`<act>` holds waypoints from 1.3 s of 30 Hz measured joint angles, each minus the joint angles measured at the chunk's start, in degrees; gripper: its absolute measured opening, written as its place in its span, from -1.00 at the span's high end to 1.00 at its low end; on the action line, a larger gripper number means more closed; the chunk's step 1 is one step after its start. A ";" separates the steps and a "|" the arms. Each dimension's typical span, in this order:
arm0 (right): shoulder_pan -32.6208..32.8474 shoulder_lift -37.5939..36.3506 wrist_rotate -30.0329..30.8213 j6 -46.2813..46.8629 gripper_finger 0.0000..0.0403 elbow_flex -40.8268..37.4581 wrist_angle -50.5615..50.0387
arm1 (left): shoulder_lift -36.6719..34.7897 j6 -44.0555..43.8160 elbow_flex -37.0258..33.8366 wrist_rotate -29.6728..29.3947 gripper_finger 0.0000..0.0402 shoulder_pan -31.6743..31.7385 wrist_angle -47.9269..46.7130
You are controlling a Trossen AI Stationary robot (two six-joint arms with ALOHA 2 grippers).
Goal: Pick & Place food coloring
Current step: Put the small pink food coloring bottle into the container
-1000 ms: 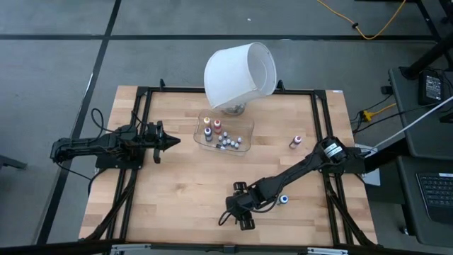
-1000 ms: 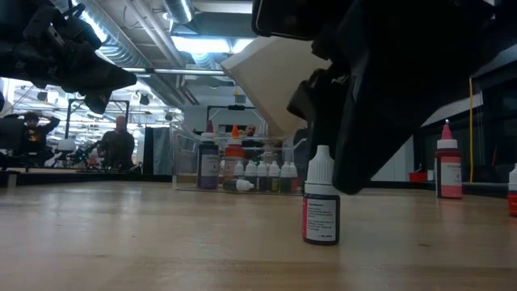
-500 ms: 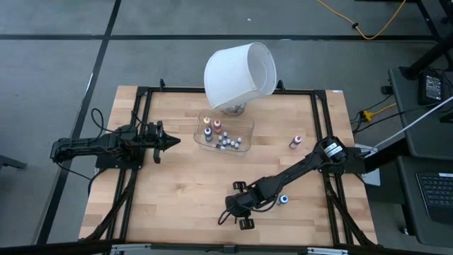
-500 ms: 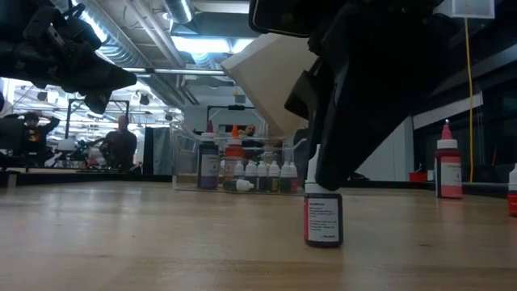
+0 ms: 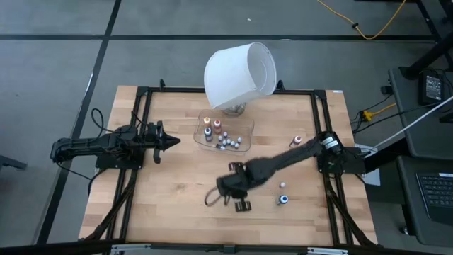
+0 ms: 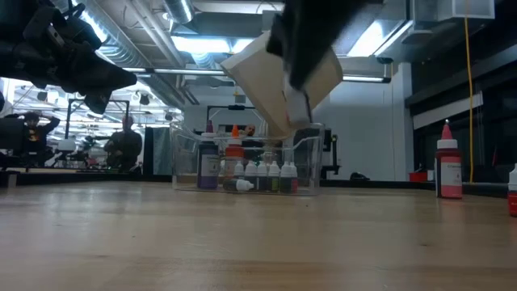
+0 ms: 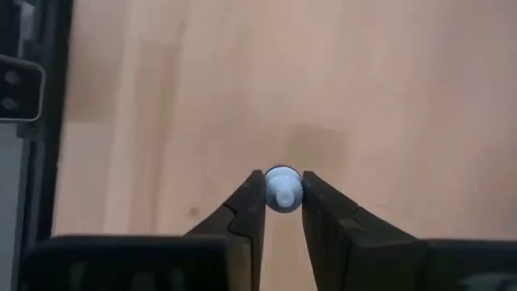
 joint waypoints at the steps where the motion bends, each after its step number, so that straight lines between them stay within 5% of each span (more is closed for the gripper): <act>1: -1.10 0.00 0.03 -0.75 0.66 2.46 -2.36 | 0.00 0.00 0.00 0.00 0.92 0.00 0.02; 10: -11.31 -0.07 4.47 -3.40 0.63 20.17 -10.43 | 0.00 0.00 0.00 0.00 0.92 0.00 0.00; 16: -17.02 -0.07 10.94 -3.50 0.64 23.14 -17.14 | 0.00 0.00 0.00 0.00 0.92 0.00 0.00; 22: -21.63 0.10 12.71 -4.83 0.63 14.80 -18.49 | 0.00 0.00 0.00 0.00 0.93 0.00 0.01; 30: -26.66 0.07 8.76 -10.04 0.62 0.92 -7.89 | 0.00 0.00 0.00 0.00 0.92 0.00 0.00; 39: -32.00 0.06 4.08 -13.29 0.66 -4.01 1.47 | 0.00 0.00 0.00 0.00 0.93 0.00 0.00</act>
